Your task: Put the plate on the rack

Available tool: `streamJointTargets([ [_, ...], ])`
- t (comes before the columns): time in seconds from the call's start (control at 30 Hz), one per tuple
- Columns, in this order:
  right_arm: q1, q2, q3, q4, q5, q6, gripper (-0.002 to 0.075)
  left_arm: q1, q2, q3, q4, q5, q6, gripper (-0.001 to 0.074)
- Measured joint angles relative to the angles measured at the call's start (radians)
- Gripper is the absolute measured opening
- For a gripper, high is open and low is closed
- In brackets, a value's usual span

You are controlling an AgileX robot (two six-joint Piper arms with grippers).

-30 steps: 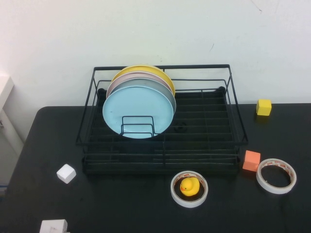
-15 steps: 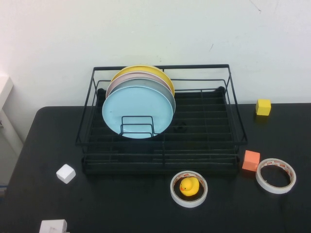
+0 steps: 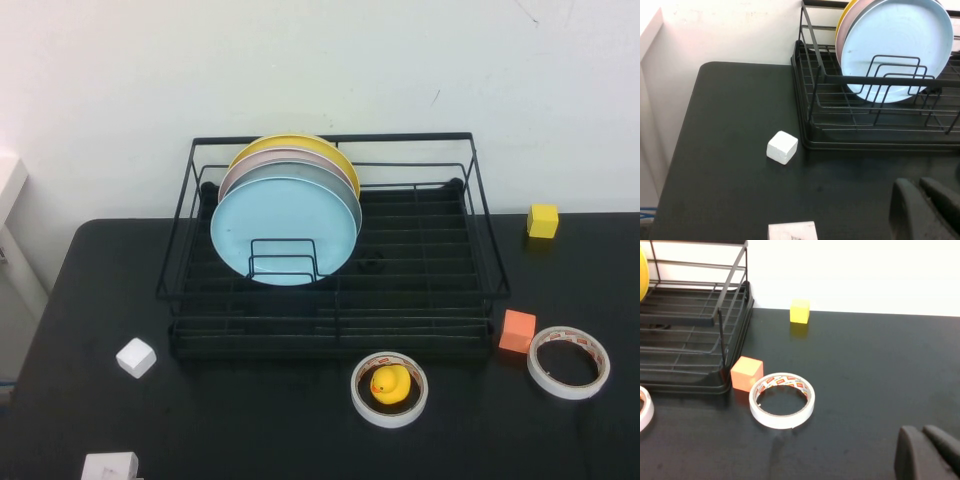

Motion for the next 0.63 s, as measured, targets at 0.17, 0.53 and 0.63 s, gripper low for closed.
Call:
streamJointTargets([
  [0.17,0.0,0.0,0.0,0.0,0.0,0.0,0.0,0.0,0.0,0.0,0.0,0.0,0.0,-0.0002],
  [0.53,0.0,0.0,0.0,-0.006,0.005,0.0,0.0,0.0,0.0,0.0,0.0,0.0,0.0,-0.0002],
  [0.63,0.0,0.0,0.0,-0.006,0.005,-0.009,0.0,0.0,0.0,0.0,0.0,0.0,0.0,-0.0002],
])
